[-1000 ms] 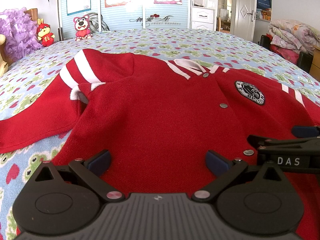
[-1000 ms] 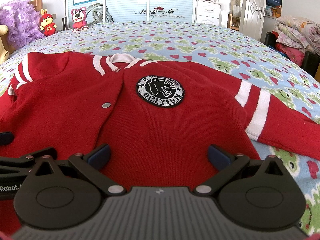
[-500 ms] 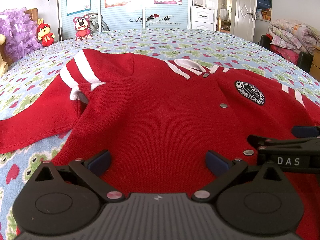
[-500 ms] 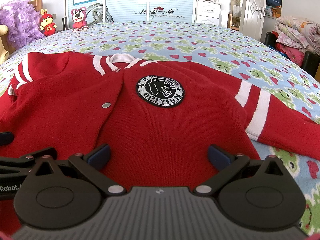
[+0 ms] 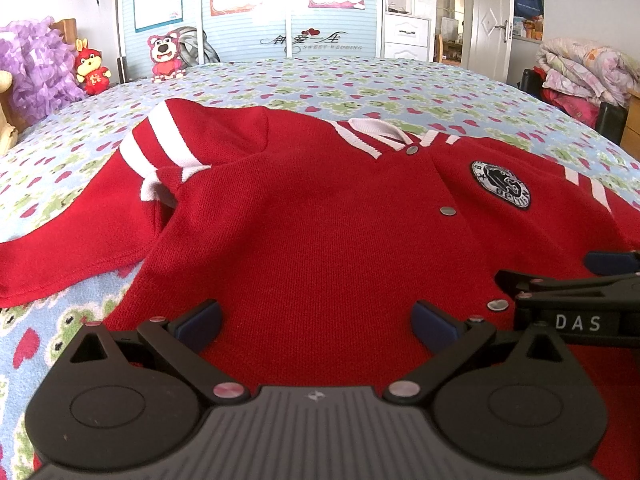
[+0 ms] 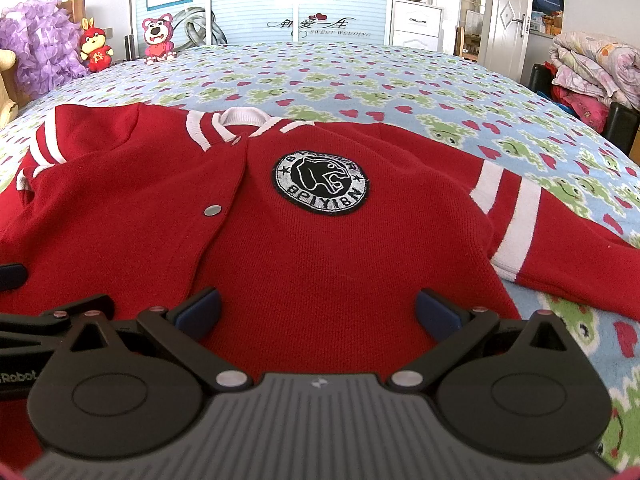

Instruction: Fold clothes

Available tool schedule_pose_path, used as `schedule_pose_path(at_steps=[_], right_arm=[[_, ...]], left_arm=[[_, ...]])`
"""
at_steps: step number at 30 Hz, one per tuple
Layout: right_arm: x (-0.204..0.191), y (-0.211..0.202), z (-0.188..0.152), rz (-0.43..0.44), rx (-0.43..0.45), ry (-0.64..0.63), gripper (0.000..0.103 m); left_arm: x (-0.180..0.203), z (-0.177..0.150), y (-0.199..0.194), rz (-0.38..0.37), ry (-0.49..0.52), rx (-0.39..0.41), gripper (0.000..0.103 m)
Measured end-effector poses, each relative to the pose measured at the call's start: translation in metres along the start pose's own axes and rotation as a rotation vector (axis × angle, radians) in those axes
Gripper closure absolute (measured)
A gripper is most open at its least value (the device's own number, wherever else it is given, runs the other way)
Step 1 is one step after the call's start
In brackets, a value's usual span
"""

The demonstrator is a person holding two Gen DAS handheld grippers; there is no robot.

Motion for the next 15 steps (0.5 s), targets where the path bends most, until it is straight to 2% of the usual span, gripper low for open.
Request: schedule_pose_path(at_steps=[15], right_arm=[[0.0015, 0.0014, 0.0002, 0.002, 0.008, 0.005, 0.002]], left_arm=[[0.0012, -0.0001, -0.0028, 0.029, -0.031, -0.011, 0.0]])
Point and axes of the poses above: each gripper's, at about its wrist camera, not at the fingertips, and y roughly the way its jaws point, x to its right, z to its top, the point moved 2 cm from there along y, roughly the way its jaws point, and after that the axes turned 15 degrees about z, right-handed, at the moved point
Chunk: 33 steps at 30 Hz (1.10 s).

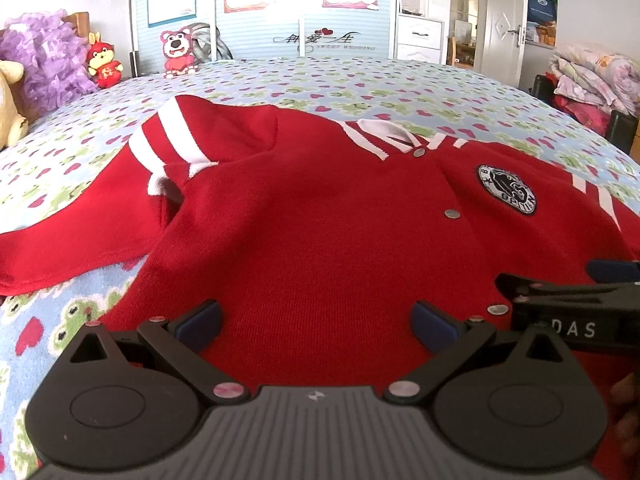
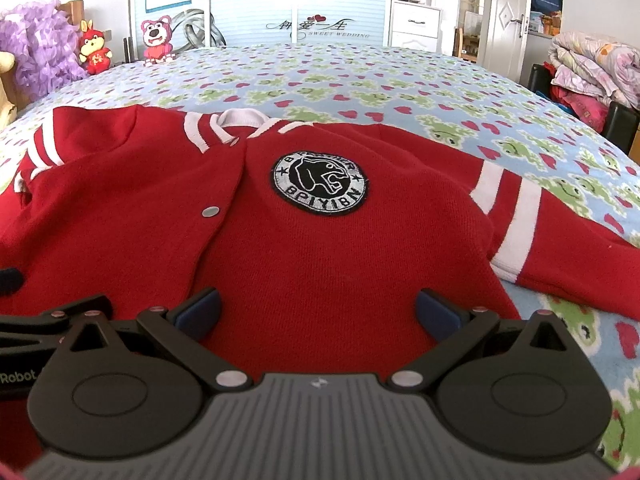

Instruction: Fold clothes

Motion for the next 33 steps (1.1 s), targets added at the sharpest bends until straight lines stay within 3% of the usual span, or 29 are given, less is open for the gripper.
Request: schedule_pose_path(at_steps=[13, 17, 21, 24, 28, 33], right_arm=[[-0.001, -0.002, 0.0, 0.001, -0.008, -0.002, 0.002], [0.0, -0.013, 0.003, 0.018, -0.085, 0.009, 0.002], [0.002, -0.052, -0.004, 0.047, -0.209, 0.074, 0.002], [0.006, -0.094, -0.019, 0.118, -0.244, 0.13, 0.002], [0.009, -0.151, -0.04, 0.141, -0.236, 0.137, 0.002], [0.024, -0.221, -0.042, 0.114, -0.105, 0.105, 0.002]], left_arm=[[0.001, -0.003, -0.008, 0.028, -0.002, 0.004, 0.0], [-0.001, -0.005, -0.026, 0.055, -0.023, -0.092, 0.0], [-0.01, -0.011, -0.06, 0.078, -0.061, -0.22, 0.0], [-0.01, -0.014, -0.09, 0.108, -0.066, -0.291, 0.0], [0.004, -0.003, -0.138, 0.198, 0.009, -0.237, 0.0], [0.031, 0.021, -0.19, 0.187, 0.013, -0.142, 0.0]])
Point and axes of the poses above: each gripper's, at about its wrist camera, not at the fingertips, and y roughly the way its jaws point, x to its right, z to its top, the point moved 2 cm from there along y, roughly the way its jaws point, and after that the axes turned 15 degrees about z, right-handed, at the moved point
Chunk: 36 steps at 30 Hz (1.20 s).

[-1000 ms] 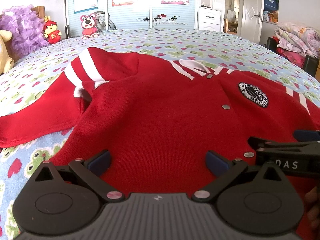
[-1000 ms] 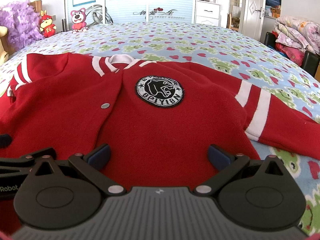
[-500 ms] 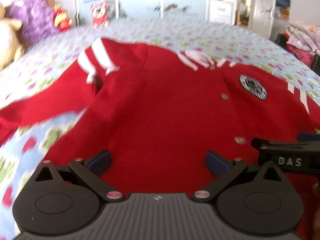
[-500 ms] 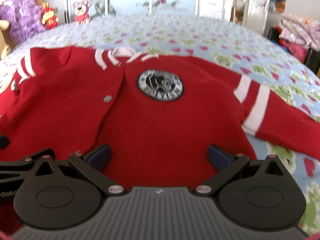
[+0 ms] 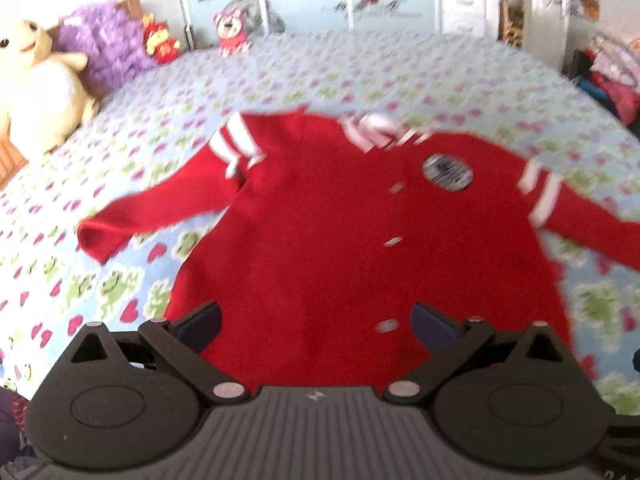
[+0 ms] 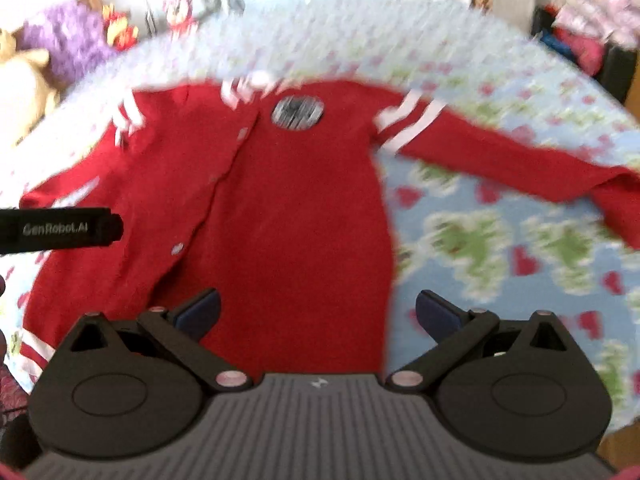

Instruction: Fold clothes

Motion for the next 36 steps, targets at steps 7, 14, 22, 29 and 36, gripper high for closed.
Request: schedule_pose_path(at_steps=[7, 14, 22, 29, 36], right_arm=[[0.054, -0.079, 0.006, -0.073, 0.253, 0.083, 0.002], [0.117, -0.116, -0.002, -0.139, 0.362, 0.215, 0.002], [0.174, -0.129, -0.013, -0.205, 0.486, 0.308, 0.002], [0.206, -0.104, -0.022, -0.213, 0.364, 0.368, 0.002], [0.18, -0.124, -0.014, -0.126, 0.465, 0.235, 0.002]], left_arm=[[0.061, 0.02, -0.076, -0.136, 0.046, 0.125, 0.0], [0.128, 0.029, -0.129, -0.249, 0.121, 0.197, 0.0], [0.193, 0.024, -0.16, -0.384, 0.191, 0.167, 0.0], [0.204, 0.034, -0.123, -0.326, 0.205, 0.086, 0.006], [0.122, 0.089, -0.103, -0.313, 0.039, 0.089, 0.01]])
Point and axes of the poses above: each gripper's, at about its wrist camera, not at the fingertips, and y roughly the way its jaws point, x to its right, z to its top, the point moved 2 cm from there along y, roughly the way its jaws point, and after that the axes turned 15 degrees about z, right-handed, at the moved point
